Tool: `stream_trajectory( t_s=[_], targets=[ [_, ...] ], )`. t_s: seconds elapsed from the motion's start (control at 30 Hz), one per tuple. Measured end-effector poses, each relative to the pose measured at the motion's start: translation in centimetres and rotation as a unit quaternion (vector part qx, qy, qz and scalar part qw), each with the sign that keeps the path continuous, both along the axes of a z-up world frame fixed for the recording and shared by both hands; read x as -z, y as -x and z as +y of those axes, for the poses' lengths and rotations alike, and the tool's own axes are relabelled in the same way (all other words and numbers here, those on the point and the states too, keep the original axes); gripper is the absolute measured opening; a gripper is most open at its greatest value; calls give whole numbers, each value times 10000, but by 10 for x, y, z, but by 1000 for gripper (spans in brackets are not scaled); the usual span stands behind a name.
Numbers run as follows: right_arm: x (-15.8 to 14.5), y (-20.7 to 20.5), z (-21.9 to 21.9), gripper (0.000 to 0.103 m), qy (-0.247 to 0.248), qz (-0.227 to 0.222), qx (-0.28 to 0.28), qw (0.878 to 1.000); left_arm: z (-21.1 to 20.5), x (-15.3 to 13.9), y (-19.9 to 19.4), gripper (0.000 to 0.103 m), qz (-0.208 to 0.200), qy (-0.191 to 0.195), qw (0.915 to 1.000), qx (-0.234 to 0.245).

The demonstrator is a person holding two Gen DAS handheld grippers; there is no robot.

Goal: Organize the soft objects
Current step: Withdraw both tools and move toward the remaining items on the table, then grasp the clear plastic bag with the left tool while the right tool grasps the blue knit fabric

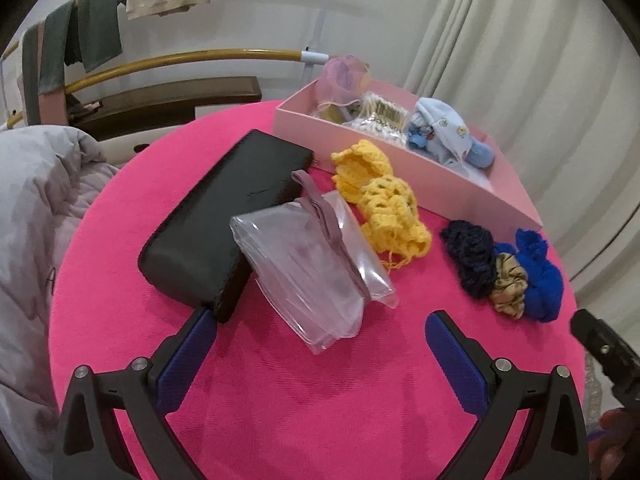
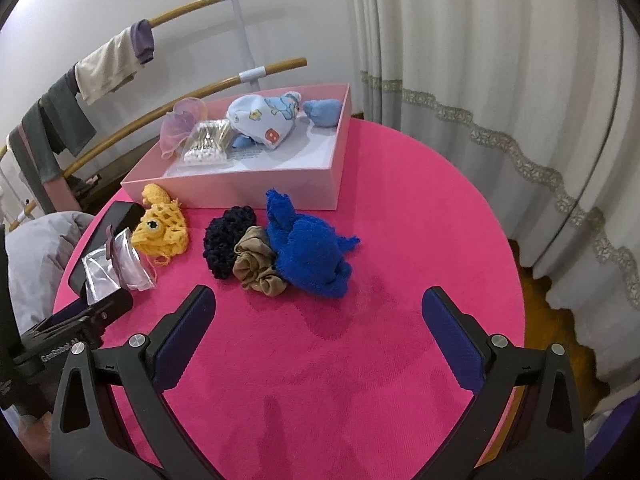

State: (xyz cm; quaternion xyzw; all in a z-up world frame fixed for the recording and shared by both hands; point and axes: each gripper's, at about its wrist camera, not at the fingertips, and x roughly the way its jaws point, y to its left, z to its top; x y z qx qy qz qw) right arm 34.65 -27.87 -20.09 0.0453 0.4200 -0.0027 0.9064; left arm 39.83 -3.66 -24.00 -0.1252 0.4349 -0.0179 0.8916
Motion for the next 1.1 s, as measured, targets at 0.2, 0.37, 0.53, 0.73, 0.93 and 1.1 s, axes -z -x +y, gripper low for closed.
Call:
stream_trajectory(
  t_s=[0.2,0.37,0.53,0.73,0.93,1.1],
  targets=[
    [3,-5,-4,103,8,39,28,10000,4,4,8,98,105,316,9994,-1],
    [10,-13,-4,103,18,107,13,9999,0,7,-5,86,78,74,9999,-32],
    [15,-19,-5,103,48,141,-1,9999,11,6,-26,59,17,63,10000,-26],
    [24,-32,-8,89,-13,198,-21,9998,7,7,-28,42,-12,-120,9995,283],
    [33,-53,-10,78,-166,231,-59,9996,2,8,-37,43,-42,-70,9995,299],
    [43,-63,-10,36,-442,280,-187,9985,-7,6,-34,20,-136,-84,9982,570]
  ],
)
